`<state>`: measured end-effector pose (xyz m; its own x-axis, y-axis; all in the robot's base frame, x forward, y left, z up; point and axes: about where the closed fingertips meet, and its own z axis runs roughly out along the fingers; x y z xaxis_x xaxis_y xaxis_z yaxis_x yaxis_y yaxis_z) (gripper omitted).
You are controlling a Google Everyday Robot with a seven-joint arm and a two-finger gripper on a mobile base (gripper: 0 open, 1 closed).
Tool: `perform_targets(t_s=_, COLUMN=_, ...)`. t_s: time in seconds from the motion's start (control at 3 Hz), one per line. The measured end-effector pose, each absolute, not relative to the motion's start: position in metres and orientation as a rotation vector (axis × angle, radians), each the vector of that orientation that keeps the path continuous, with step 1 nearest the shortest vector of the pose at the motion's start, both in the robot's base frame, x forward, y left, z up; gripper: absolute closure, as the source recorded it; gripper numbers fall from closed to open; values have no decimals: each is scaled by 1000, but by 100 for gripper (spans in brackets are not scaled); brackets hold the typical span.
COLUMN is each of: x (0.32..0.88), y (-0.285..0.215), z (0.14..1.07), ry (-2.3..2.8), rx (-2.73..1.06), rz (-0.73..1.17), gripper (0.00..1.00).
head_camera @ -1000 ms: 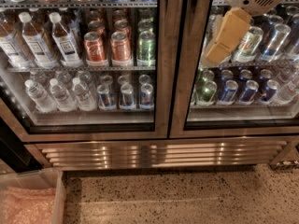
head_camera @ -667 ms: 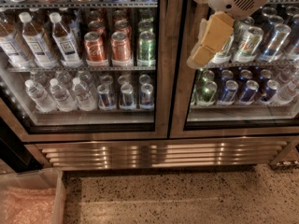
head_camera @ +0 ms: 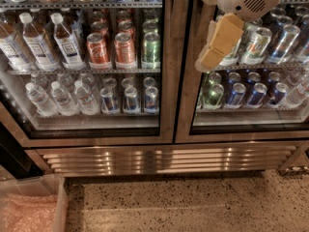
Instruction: Open left fridge door
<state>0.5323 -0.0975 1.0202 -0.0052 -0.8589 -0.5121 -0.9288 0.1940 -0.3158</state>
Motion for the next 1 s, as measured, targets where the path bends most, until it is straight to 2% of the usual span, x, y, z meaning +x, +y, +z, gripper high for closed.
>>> perform_targets(t_s=0.67, x=554, y=-62, z=1027, ry=1771, rx=-1669, rz=180, gripper=0)
perform_targets(t_s=1.0, x=554, y=-62, z=1027, ry=1771, rx=-1669, rz=180, gripper=0)
